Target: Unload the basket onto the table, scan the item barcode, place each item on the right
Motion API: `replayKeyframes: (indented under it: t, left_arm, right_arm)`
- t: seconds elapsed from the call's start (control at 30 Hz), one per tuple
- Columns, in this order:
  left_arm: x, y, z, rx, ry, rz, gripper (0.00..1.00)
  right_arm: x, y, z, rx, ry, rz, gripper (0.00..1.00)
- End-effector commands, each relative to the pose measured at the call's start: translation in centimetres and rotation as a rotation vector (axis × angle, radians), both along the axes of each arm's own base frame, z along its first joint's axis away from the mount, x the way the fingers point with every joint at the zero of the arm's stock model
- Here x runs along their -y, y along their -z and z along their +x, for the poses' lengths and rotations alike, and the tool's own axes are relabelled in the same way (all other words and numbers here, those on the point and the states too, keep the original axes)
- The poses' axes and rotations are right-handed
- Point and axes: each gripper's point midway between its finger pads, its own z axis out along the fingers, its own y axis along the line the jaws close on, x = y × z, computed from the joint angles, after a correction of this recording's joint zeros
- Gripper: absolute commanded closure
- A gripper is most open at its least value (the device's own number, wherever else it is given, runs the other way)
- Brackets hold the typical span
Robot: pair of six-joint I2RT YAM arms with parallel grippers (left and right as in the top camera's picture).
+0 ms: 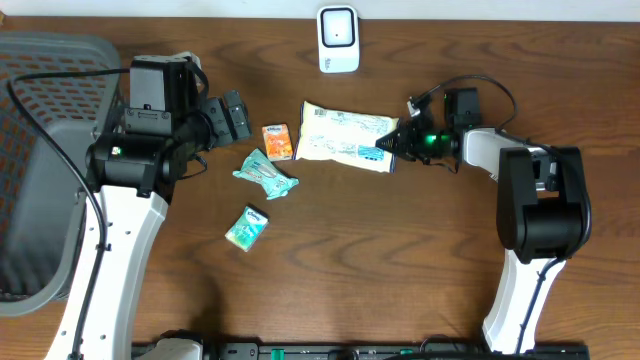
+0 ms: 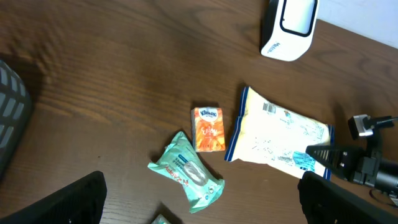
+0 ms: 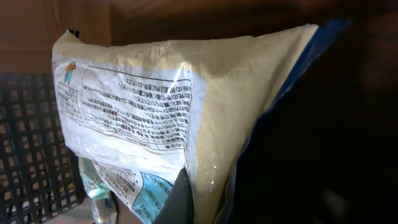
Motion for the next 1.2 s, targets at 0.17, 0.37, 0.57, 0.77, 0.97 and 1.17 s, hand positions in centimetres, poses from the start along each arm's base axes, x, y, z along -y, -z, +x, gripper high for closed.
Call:
replayKeyframes:
  t: [0.17, 0.37, 0.57, 0.77, 0.97, 1.17]
  left_arm:
    - [-0.3, -0.1, 0.1, 0.005, -0.006, 0.011, 0.02]
    - [-0.3, -0.1, 0.1, 0.005, -0.006, 0.011, 0.02]
    - [-0.3, -0.3, 0.2, 0.01, -0.009, 0.002, 0.03]
    - [0.7, 0.1, -0.1, -0.011, 0.027, -0.035, 0.02]
    - [1.0, 1.3, 0.0, -0.055, 0.036, -0.044, 0.02]
    - [2.5, 4.5, 0.2, -0.151, -0.024, -0.115, 0.92]
  right_arm:
    - [3.6, -3.2, -2.8, 0.011, -0.007, -0.288, 0.99]
    - [6.2, -2.6, -5.0, -0.067, -0.014, -0.464, 0.99]
    - [7.8, -2.0, -5.5, -0.108, 0.007, -0.537, 0.99]
    - [7.9, -2.0, -5.5, -0.109, 0.009, -0.537, 0.99]
    - [7.9, -2.0, -5.6, -0.114, 0.007, -0.537, 0.99]
    - [6.6, -2.5, -5.5, -0.1, -0.012, -0.471, 0.89]
